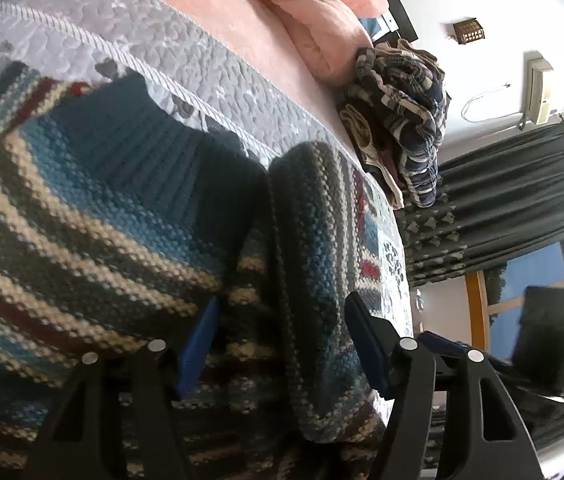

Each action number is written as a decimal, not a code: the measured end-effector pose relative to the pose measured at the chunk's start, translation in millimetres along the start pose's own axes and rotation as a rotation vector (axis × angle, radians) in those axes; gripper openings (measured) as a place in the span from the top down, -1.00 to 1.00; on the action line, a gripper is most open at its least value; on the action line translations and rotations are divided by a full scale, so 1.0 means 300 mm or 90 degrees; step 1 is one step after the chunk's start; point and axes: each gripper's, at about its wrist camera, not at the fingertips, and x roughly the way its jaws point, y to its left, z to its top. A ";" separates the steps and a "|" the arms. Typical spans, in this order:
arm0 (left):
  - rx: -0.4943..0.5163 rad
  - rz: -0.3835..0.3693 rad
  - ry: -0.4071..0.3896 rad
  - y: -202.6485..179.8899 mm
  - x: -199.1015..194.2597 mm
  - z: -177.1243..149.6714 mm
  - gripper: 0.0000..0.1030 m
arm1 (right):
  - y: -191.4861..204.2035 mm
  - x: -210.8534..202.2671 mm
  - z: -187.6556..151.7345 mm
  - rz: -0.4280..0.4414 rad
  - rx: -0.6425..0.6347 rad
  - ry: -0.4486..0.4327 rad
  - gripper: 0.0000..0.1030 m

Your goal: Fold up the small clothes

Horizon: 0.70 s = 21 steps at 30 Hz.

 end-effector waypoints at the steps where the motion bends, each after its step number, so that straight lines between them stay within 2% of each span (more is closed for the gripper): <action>1: 0.001 0.002 0.002 -0.003 0.007 0.000 -0.28 | -0.037 0.021 -0.009 -0.006 0.014 0.009 0.16; 4: 0.012 0.011 0.008 -0.017 0.035 -0.001 -0.30 | -0.142 0.090 -0.044 0.005 0.058 0.043 0.16; 6: 0.017 0.013 0.012 -0.027 0.053 -0.004 -0.30 | -0.182 0.121 -0.060 0.036 0.077 0.051 0.16; 9: 0.029 0.017 0.014 -0.049 0.079 -0.005 -0.31 | -0.194 0.130 -0.061 0.053 0.078 0.051 0.15; 16: 0.039 -0.015 0.028 -0.093 0.126 -0.002 -0.30 | -0.176 0.149 -0.060 0.069 0.065 0.045 0.16; 17: 0.044 -0.011 0.030 -0.100 0.135 -0.002 -0.27 | -0.172 0.154 -0.058 0.069 0.063 0.045 0.16; 20: 0.054 0.017 0.024 -0.107 0.149 -0.005 0.22 | -0.161 0.161 -0.051 0.065 0.053 0.039 0.16; 21: 0.056 0.025 0.019 -0.107 0.150 -0.006 0.32 | -0.163 0.158 -0.053 0.066 0.052 0.037 0.16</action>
